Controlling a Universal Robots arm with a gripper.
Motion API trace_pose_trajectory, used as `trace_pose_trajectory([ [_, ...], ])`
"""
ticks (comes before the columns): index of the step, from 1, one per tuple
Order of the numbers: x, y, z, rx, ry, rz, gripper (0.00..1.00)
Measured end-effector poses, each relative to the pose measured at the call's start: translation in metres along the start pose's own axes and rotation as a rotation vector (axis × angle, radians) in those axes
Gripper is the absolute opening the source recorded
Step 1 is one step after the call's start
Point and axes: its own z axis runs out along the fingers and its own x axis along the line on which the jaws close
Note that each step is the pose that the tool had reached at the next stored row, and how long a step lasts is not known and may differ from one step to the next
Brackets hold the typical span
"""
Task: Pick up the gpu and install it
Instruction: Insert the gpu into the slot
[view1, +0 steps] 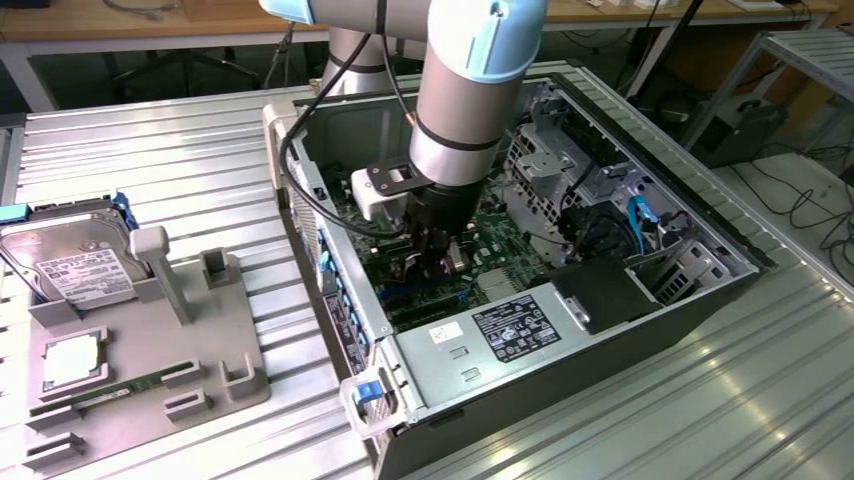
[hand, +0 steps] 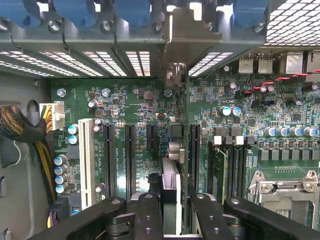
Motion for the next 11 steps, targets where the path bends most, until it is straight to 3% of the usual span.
trace_pose_trajectory([
  [5, 0.0, 0.0, 0.0009, 0.0001, -0.0003, 0.0, 0.27],
  [11, 0.0, 0.0001, 0.0102, -0.002, 0.0017, 0.0, 0.27],
])
